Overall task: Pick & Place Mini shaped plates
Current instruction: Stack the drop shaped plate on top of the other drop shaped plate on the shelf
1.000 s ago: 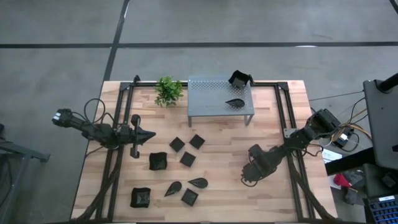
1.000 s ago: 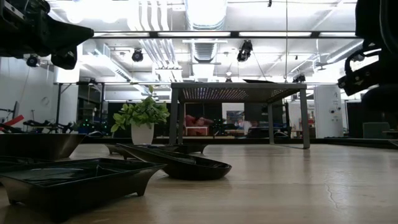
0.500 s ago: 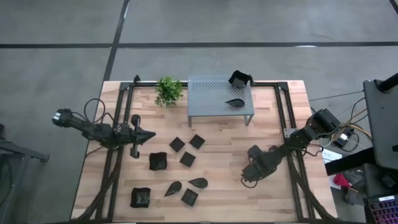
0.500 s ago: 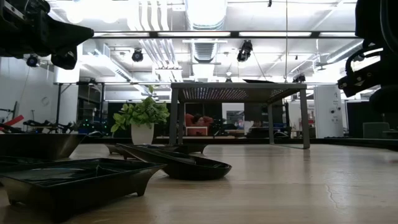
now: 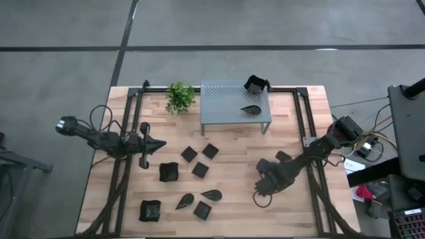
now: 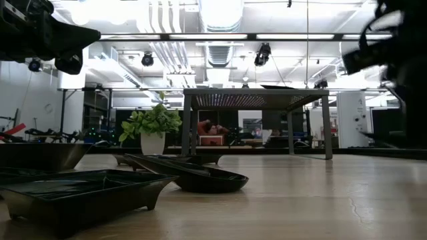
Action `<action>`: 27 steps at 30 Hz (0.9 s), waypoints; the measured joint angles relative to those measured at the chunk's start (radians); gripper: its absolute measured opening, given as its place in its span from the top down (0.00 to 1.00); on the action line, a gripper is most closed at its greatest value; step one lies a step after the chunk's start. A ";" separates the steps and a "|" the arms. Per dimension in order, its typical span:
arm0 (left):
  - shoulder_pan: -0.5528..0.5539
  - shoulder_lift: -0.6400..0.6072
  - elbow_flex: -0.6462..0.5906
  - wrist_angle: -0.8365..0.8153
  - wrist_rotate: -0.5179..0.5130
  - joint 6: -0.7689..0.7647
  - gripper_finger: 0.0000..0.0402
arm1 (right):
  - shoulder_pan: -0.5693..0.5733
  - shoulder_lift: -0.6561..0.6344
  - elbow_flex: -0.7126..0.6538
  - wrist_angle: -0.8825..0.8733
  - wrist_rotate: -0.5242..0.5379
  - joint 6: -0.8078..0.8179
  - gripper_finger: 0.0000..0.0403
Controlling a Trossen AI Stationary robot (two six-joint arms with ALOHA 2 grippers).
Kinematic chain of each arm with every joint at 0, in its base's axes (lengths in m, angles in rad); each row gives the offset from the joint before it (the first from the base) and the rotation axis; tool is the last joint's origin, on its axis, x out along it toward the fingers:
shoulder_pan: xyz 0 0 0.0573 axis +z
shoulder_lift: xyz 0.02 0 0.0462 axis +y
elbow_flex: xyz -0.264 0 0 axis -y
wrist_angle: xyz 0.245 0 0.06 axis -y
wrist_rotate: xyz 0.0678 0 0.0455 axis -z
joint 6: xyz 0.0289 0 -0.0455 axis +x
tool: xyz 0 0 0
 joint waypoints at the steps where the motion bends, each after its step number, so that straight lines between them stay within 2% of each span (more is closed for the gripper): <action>1: 0.000 0.000 0.000 0.000 0.000 0.000 1.00 | -0.004 0.000 0.021 -0.017 0.020 -0.033 0.98; 12: 0.000 0.000 0.000 0.000 0.000 0.000 1.00 | -0.049 0.000 0.297 -0.309 0.432 -0.344 0.98; 19: 0.000 0.000 0.000 0.000 0.000 0.000 1.00 | -0.140 0.000 0.389 -0.319 0.515 -0.617 0.98; 27: 0.000 0.000 0.000 0.000 0.000 0.000 1.00 | -0.278 -0.070 0.373 -0.250 0.587 -0.883 0.98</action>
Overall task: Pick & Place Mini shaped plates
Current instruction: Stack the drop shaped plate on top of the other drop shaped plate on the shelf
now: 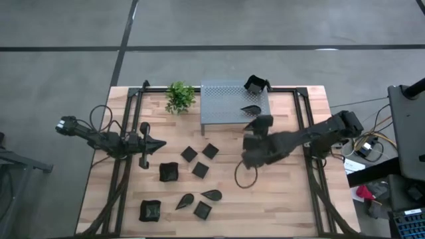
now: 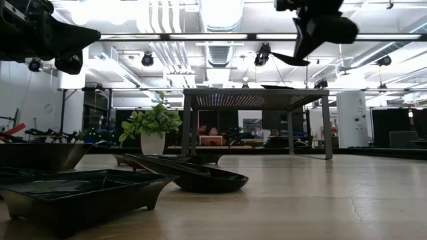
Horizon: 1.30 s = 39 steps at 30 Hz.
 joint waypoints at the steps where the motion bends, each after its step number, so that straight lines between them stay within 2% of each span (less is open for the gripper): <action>1: 0.000 0.000 0.000 0.000 0.000 0.000 1.00 | -0.016 -0.016 -0.004 0.028 0.000 -0.034 0.98; 6: 0.000 0.000 0.000 0.000 0.000 0.000 1.00 | -0.092 -0.111 -0.019 0.177 -0.023 -0.225 0.98; 12: 0.000 0.000 0.000 0.000 0.000 0.000 1.00 | -0.209 -0.213 -0.055 0.346 -0.194 -0.414 0.98; 17: 0.000 0.000 0.000 0.000 0.000 0.000 1.00 | -0.300 -0.247 -0.068 0.355 -0.219 -0.454 0.98; 23: 0.000 0.000 0.000 0.000 0.000 0.000 1.00 | -0.398 -0.225 -0.071 0.360 -0.428 -0.463 0.98; 39: 0.000 0.000 0.000 0.000 0.000 0.000 1.00 | -0.499 -0.164 -0.072 0.343 -0.465 -0.476 0.98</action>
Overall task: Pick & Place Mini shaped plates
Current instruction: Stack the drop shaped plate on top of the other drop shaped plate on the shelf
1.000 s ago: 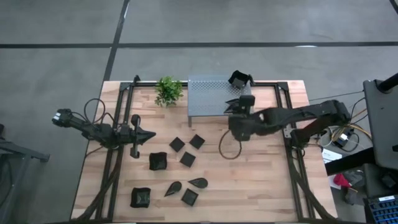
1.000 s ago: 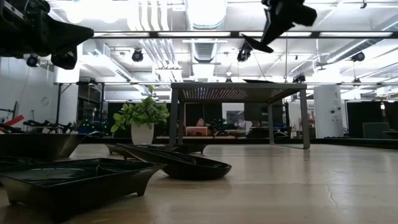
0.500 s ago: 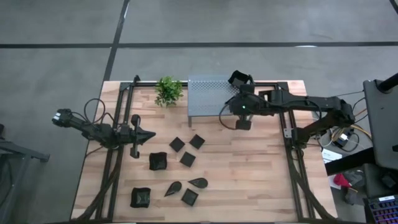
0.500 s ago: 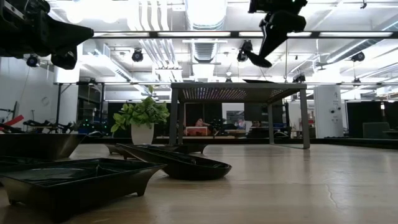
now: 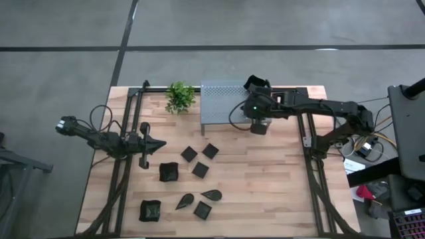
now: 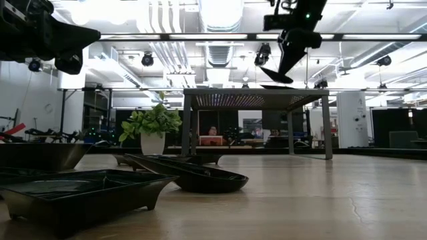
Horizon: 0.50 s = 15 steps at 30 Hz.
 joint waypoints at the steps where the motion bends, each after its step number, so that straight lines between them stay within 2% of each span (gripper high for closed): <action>1: 0.000 0.000 0.000 0.000 0.000 0.000 1.00 | -0.003 0.005 0.000 0.000 0.000 0.007 0.98; 8: 0.000 0.000 0.000 0.000 0.000 0.000 1.00 | -0.020 0.023 -0.001 -0.025 -0.003 0.070 0.98; 11: 0.000 0.000 0.000 0.000 0.000 0.000 1.00 | -0.021 0.025 -0.001 -0.034 -0.044 0.067 0.98; 15: 0.000 0.000 0.000 0.000 0.000 0.000 1.00 | -0.021 0.027 -0.001 -0.031 -0.047 0.066 0.98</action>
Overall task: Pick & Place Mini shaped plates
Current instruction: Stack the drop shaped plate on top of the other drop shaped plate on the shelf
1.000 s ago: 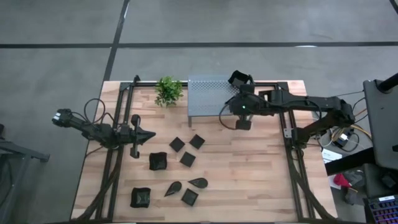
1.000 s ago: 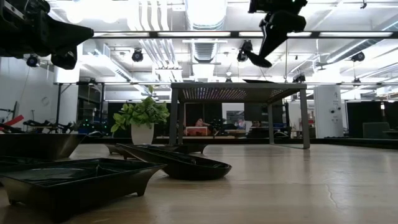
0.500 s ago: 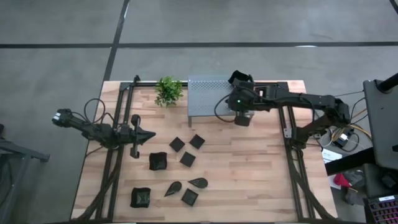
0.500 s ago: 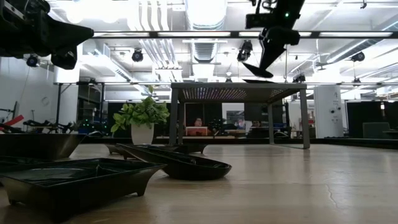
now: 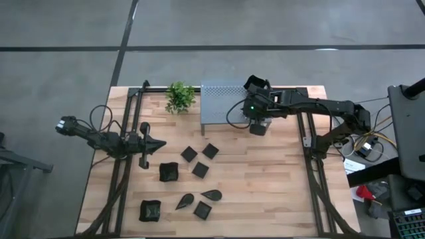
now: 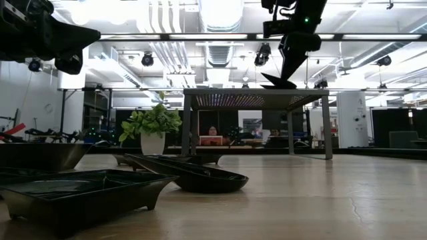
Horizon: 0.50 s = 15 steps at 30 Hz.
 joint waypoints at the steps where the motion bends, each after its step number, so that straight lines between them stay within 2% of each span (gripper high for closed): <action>1: 0.000 0.000 0.000 0.000 0.000 0.000 1.00 | 0.000 0.000 0.000 0.002 0.001 0.001 0.98; 15: 0.000 0.000 0.000 0.000 0.000 0.000 1.00 | -0.012 0.002 0.000 0.002 0.003 0.014 0.98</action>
